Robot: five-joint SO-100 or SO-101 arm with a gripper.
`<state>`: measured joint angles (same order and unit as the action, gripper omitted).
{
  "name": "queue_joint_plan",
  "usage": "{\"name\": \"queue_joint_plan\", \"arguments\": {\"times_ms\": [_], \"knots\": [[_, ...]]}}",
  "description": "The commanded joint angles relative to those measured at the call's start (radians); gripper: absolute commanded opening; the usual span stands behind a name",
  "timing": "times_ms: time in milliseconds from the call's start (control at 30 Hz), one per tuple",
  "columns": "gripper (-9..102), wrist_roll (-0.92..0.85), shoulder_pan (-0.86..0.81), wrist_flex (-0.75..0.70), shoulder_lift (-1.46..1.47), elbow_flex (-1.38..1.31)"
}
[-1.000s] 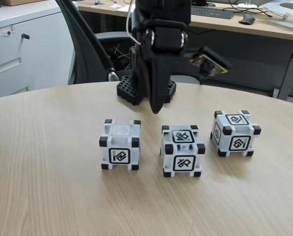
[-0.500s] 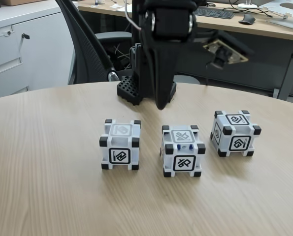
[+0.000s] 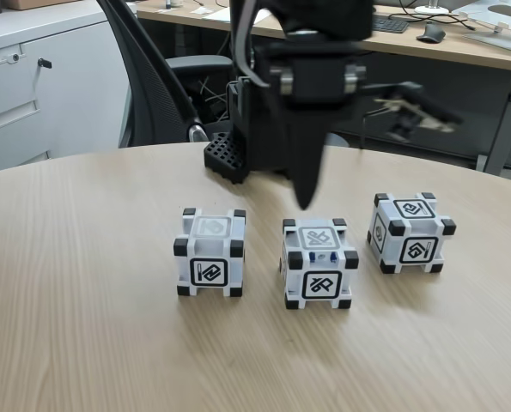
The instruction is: Stack cubes from left to right.
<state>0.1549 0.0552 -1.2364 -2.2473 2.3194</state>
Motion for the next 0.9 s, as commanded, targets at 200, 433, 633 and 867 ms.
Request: {"name": "queue_joint_plan", "arguments": {"times_ms": [200, 433, 633, 867], "knots": [[2, 0.183, 0.324, 0.000, -0.002, -0.043], [28, 0.252, 0.515, 0.000, 0.002, -0.052], [38, 0.241, 0.548, 0.000, 0.021, -0.052], [40, 0.261, 0.534, -0.002, 0.212, -0.052]]}}
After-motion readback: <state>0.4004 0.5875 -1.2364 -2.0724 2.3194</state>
